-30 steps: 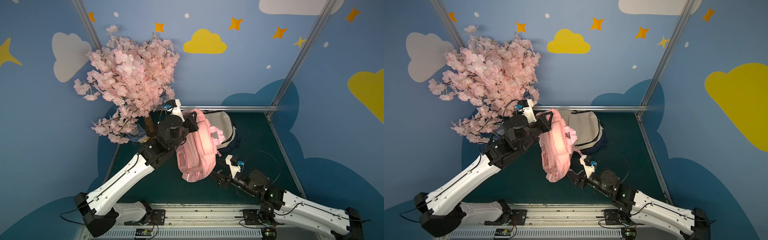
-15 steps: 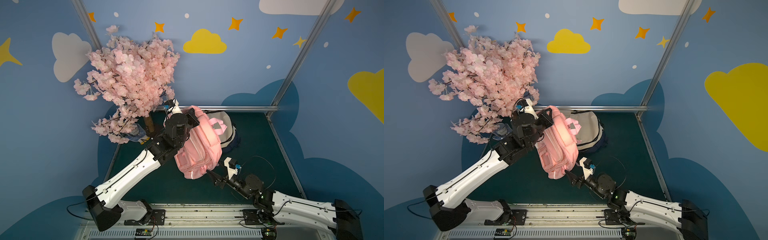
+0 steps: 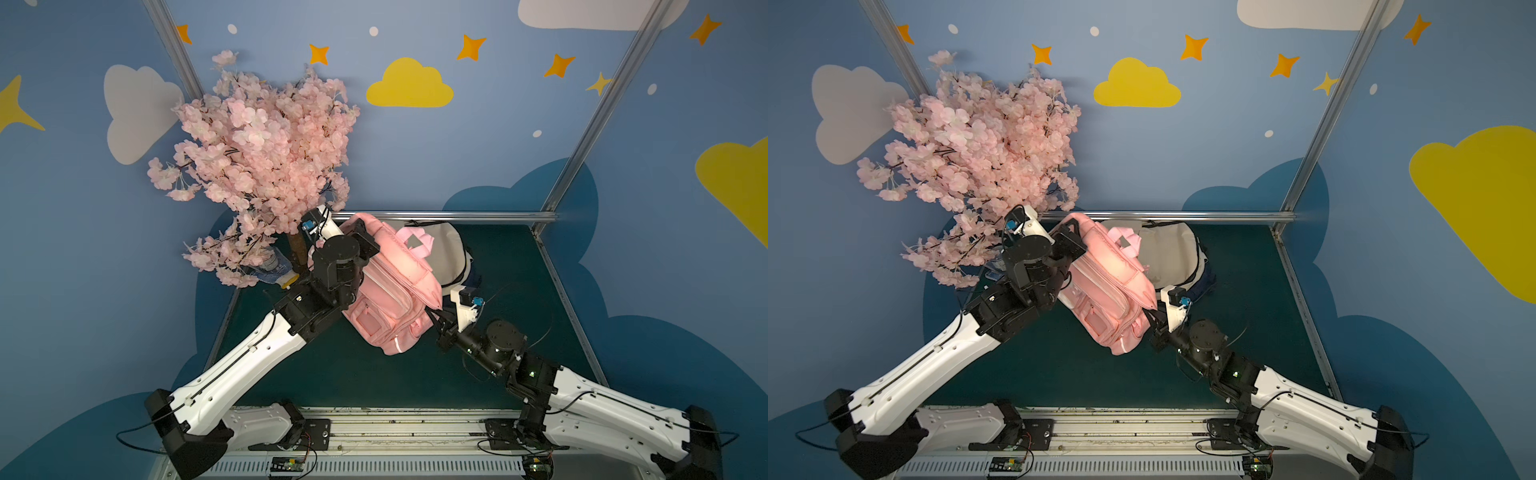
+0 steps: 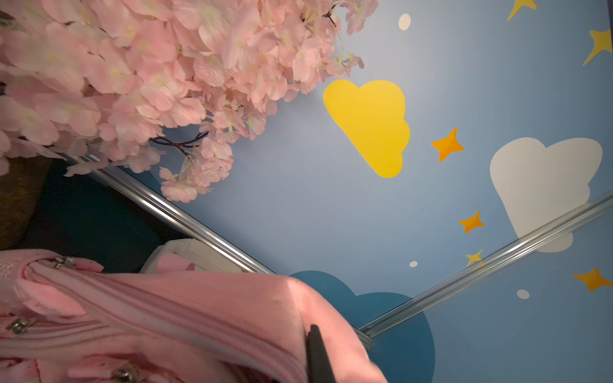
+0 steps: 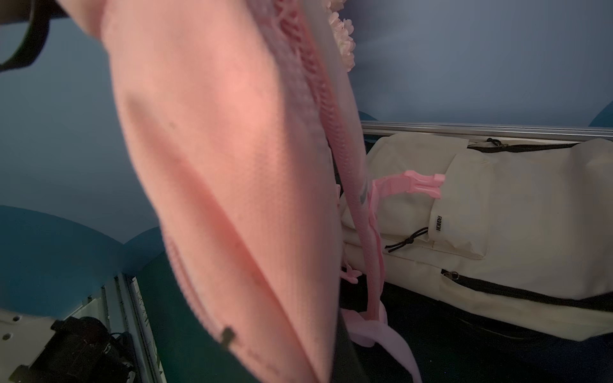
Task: Zip up the backpack
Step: Place the backpack at the center of the board.
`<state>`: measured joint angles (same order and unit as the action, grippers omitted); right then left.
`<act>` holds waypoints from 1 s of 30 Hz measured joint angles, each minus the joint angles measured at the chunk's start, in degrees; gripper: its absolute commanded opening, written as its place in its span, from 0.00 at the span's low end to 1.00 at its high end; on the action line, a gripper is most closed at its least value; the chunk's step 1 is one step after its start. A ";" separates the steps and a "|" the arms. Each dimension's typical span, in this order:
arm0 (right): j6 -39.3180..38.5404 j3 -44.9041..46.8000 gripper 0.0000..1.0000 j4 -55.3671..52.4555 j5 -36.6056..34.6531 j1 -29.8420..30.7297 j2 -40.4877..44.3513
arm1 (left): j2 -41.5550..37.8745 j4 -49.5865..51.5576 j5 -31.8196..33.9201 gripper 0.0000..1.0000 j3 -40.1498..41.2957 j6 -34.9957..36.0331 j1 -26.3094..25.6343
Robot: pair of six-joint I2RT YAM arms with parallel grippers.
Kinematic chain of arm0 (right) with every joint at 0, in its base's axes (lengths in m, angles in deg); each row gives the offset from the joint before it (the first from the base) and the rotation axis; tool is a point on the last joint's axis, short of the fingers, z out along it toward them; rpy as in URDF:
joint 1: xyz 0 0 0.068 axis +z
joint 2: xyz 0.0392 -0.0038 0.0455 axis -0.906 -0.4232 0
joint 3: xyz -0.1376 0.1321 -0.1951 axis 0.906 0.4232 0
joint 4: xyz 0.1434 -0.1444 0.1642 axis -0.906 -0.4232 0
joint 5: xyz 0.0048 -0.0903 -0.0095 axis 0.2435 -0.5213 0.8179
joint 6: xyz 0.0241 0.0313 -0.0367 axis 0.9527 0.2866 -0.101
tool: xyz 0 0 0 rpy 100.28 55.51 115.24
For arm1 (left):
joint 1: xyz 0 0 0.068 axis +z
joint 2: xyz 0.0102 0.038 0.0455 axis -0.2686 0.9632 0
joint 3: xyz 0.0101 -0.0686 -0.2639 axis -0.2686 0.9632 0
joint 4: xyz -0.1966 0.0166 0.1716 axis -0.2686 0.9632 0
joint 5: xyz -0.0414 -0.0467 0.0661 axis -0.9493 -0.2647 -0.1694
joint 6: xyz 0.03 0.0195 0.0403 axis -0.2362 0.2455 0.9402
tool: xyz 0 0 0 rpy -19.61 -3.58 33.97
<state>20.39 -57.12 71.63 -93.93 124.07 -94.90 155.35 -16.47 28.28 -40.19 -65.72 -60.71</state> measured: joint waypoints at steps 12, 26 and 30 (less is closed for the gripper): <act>11.98 -23.52 0.00 -30.10 17.70 -11.21 -11.50 | -2.49 8.76 13.09 0.07 1.70 6.47 -0.81; 14.05 -21.18 0.00 -26.03 24.92 -16.15 -31.56 | 5.86 16.41 -4.52 0.60 12.87 -2.43 15.63; 13.70 -20.81 0.00 -24.70 22.73 -16.92 -36.04 | 4.90 19.08 -9.60 0.81 14.88 -0.13 16.70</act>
<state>34.10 -77.93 46.93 -71.20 107.16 -130.94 160.24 2.62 18.69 -25.30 -65.86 -44.01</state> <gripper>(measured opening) 0.060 0.729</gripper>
